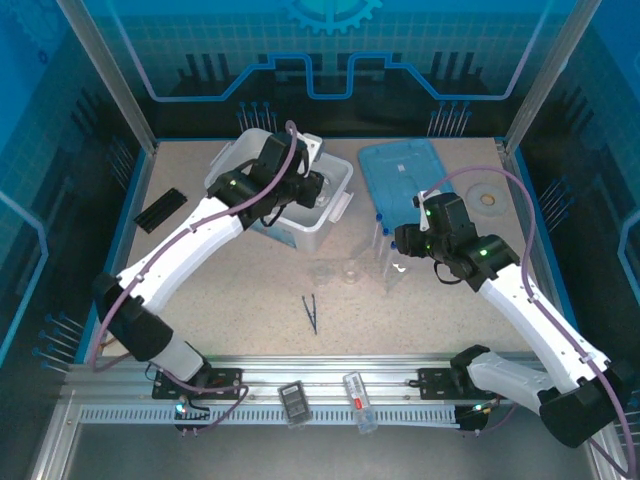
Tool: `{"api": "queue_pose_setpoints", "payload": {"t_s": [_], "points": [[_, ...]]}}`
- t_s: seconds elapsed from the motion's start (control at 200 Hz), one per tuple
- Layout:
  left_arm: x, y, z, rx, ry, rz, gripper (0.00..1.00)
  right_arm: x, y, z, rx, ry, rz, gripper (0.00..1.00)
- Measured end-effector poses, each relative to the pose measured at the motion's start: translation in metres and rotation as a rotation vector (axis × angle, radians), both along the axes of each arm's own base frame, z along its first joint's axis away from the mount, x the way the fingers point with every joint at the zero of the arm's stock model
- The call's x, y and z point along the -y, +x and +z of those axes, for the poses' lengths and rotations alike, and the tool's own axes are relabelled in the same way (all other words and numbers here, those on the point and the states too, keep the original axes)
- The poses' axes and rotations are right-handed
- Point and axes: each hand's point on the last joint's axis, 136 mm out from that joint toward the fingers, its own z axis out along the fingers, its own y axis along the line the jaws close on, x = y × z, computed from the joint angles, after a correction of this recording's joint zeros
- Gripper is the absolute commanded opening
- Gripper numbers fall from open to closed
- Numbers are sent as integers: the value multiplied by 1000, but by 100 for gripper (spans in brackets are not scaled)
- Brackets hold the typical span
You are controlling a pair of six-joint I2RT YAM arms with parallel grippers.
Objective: Organize the chemistry lab equipment
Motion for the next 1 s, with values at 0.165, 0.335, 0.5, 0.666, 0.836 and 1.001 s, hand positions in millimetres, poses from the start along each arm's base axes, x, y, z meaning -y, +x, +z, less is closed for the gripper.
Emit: {"api": "queue_pose_setpoints", "payload": {"t_s": [0.165, 0.335, 0.5, 0.666, 0.836, 1.001], "points": [[-18, 28, -24, -46, 25, 59, 5, 0, -1, 0, 2, 1, 0, 56], [-33, 51, -48, -93, 47, 107, 5, 1, -2, -3, -6, -1, 1, 56], [-35, 64, -82, -157, 77, 117, 5, 0, -1, -2, -2, 3, 2, 56], [-31, 69, -117, -221, 111, 106, 5, 0, -1, -2, -2, 9, 5, 56], [-30, 72, -139, -256, 146, 93, 5, -2, -2, -2, -5, 15, 12, 56], [-28, 74, -151, -271, 158, 89, 5, -2, -2, -2, -5, 16, 12, 56]]}}
